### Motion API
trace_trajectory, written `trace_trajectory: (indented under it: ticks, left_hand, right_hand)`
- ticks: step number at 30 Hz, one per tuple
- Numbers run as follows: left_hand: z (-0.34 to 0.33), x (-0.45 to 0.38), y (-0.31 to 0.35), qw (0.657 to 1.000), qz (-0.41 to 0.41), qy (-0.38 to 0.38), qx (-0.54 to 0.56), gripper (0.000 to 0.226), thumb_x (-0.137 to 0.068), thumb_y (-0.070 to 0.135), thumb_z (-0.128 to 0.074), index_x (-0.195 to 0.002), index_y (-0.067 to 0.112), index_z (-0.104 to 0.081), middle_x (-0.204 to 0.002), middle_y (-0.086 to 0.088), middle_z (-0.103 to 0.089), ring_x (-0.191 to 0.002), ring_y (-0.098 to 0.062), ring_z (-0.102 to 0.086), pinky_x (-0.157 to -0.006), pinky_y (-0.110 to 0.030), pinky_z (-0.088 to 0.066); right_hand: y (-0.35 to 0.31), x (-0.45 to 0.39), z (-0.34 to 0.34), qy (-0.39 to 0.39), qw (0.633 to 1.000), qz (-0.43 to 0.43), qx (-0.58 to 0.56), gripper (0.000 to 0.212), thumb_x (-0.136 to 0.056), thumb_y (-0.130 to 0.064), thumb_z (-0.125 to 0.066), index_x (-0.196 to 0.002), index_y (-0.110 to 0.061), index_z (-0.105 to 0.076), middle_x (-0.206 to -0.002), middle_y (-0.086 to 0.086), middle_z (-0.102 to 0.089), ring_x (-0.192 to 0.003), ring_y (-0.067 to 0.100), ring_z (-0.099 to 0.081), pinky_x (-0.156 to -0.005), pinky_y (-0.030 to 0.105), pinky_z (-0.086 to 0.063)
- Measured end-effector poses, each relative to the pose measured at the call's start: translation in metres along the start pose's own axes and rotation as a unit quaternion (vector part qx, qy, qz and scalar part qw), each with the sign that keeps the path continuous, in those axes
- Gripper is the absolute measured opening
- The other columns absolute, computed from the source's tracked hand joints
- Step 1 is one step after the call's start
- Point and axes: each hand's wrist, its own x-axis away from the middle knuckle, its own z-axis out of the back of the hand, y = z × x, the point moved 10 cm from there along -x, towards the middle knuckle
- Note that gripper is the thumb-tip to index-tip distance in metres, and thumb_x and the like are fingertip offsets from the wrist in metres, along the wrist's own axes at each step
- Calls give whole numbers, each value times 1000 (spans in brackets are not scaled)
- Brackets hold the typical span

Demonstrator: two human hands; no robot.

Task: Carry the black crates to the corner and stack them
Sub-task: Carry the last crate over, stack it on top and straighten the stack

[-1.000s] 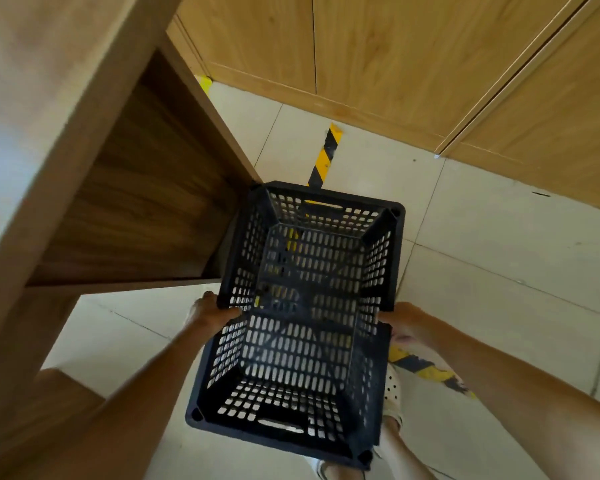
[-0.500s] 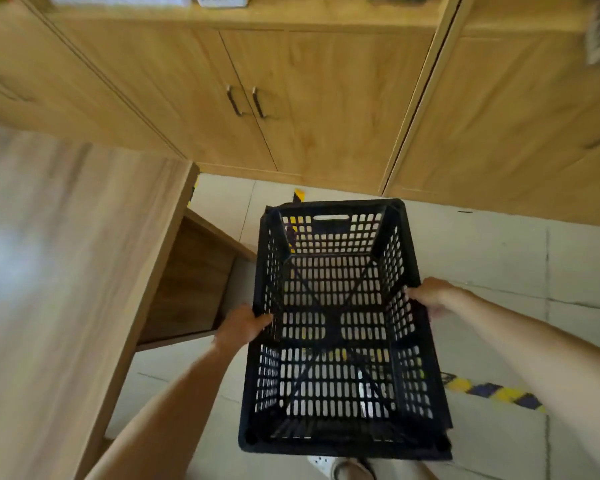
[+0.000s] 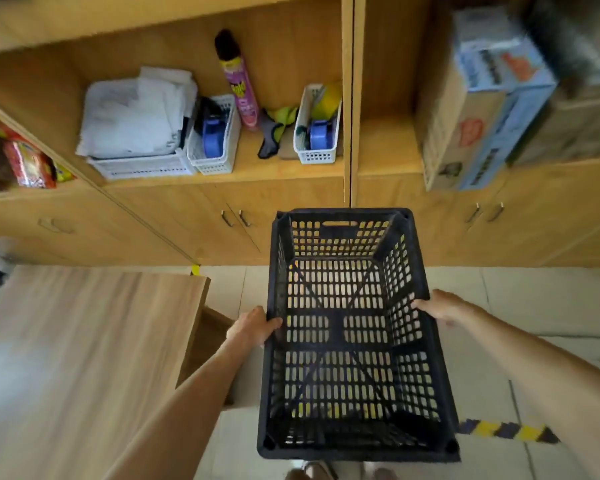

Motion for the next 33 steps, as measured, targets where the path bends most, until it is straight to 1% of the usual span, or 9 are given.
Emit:
trace_trajectory:
  ticks: [4, 7, 9, 13, 16, 20, 26, 29, 33]
  left_hand:
    - [24, -13, 48, 997, -44, 10, -59, 33, -96, 46, -51, -84, 15, -49, -71, 3, -53, -60, -8, -51, -54, -22, -40]
    - [27, -22, 69, 996, -55, -20, -66, 38, -93, 48, -55, -77, 14, -56, -72, 0, -64, -63, -14, -63, -69, -32, -55]
    - [30, -28, 91, 992, -86, -28, -86, 38, -90, 51, -55, -81, 14, -58, -77, -2, -70, -73, -18, -69, -81, -34, -57]
    - [37, -30, 130, 977, -152, -34, -147, 39, -89, 49, -57, -67, 17, -53, -51, 4, -60, -59, -15, -64, -69, -27, -51]
    - [42, -30, 151, 962, -194, -32, -191, 43, -86, 52, -62, -61, 19, -47, -56, 5, -54, -68, -18, -64, -66, -28, -47]
    - [48, -22, 188, 942, -258, -35, -213, 38, -85, 47, -66, -71, 16, -49, -76, 0, -56, -77, -17, -58, -67, -26, -42]
    - [35, 18, 269, 897, -330, -44, -290, 33, -90, 49, -60, -78, 19, -52, -71, 5, -55, -74, -16, -59, -71, -28, -45]
    - [13, 54, 323, 867, -373, -39, -329, 33, -90, 49, -60, -80, 18, -52, -71, 5, -55, -72, -15, -58, -70, -27, -45]
    - [-35, 101, 390, 825, -427, -19, -370, 36, -86, 47, -67, -95, 14, -56, -81, 3, -60, -77, -15, -59, -71, -27, -49]
  right_hand:
    - [13, 16, 22, 21, 999, -21, -16, 45, -99, -40, -44, -124, -3, -52, -112, 12, -63, -82, 24, -63, -63, 28, -49]
    - [32, 40, 23, 25, 997, -65, -31, 44, -101, -40, -41, -123, -3, -51, -104, 11, -62, -73, 20, -60, -53, 26, -43]
    - [48, 51, 24, 46, 993, -91, -66, 44, -101, -41, -41, -122, -3, -50, -103, 10, -61, -80, 21, -60, -56, 26, -43]
    - [76, 72, 21, 102, 980, -135, -106, 44, -100, -42, -44, -122, -5, -54, -95, 6, -62, -81, 18, -61, -67, 28, -45]
    - [82, 98, 20, 133, 971, -162, -118, 44, -100, -41, -44, -127, -8, -55, -103, 7, -63, -92, 21, -63, -74, 27, -46]
    - [84, 140, 20, 137, 962, -186, -145, 36, -102, -36, -42, -124, -9, -51, -91, 1, -54, -83, 16, -55, -70, 25, -44]
    - [130, 196, 11, 141, 926, -226, -269, 27, -104, -30, -36, -105, -8, -52, -74, 0, -50, -63, 14, -57, -35, 16, -36]
    - [163, 230, 5, 164, 900, -238, -326, 39, -104, -34, -37, -82, -5, -52, -67, 1, -50, -54, 10, -49, -37, 16, -38]
    - [226, 266, -9, 181, 854, -261, -411, 35, -105, -31, -37, -88, -5, -53, -70, 5, -53, -55, 13, -52, -31, 14, -37]
